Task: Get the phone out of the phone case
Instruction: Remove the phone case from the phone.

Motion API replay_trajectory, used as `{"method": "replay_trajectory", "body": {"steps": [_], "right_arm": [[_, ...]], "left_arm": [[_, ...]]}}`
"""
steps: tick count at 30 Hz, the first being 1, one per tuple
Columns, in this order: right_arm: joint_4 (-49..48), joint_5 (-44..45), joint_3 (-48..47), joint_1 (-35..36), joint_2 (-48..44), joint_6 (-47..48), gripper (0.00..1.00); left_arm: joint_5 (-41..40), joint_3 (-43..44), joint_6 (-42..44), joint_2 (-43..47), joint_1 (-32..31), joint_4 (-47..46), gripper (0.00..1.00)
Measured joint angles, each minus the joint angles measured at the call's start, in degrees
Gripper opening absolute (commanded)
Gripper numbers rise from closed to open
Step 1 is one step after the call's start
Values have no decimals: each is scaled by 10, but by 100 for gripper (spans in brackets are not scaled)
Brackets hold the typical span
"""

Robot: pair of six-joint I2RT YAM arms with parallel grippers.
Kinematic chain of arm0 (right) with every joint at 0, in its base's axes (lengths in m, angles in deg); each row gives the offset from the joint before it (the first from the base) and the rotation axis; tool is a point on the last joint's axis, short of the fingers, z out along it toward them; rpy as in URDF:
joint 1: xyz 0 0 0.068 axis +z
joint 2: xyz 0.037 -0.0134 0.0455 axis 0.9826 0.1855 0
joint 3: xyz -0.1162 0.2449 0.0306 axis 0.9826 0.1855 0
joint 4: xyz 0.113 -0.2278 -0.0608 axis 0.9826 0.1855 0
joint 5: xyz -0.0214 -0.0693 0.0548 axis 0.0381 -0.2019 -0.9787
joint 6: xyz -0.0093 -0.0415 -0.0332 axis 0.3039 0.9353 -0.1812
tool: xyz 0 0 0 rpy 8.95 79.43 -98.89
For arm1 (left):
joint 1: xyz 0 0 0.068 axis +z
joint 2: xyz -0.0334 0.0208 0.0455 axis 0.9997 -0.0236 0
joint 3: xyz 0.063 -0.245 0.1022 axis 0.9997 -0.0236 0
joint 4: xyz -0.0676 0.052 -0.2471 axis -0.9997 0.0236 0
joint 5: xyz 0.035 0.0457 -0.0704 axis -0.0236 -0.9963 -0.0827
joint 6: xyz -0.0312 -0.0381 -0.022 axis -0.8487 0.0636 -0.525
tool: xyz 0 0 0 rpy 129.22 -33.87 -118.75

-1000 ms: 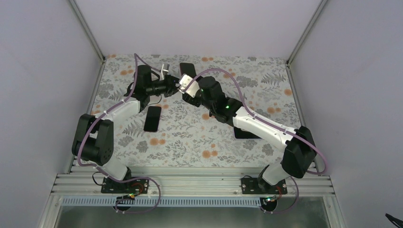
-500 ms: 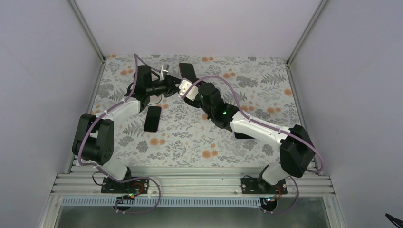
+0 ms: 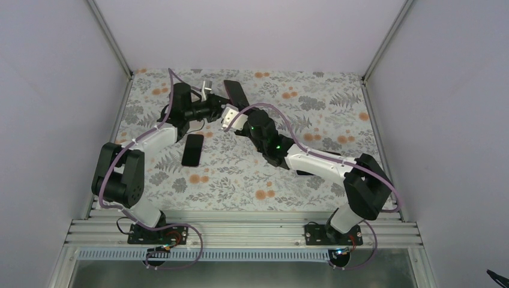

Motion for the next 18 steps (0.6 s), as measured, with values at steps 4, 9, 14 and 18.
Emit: {"method": "replay_trajectory", "body": {"steps": [4, 9, 14, 18], "right_arm": [[4, 8, 0, 2, 0, 10, 4], [33, 13, -2, 1, -14, -8, 4], [68, 11, -3, 1, -30, -28, 4], [94, 7, -10, 1, -33, -43, 4]], "left_arm": [[2, 0, -7, 0, -1, -11, 2], [8, -1, -12, 0, -5, -2, 2], [11, 0, -7, 0, -11, 9, 2], [10, 2, 6, 1, -12, 26, 2]]}}
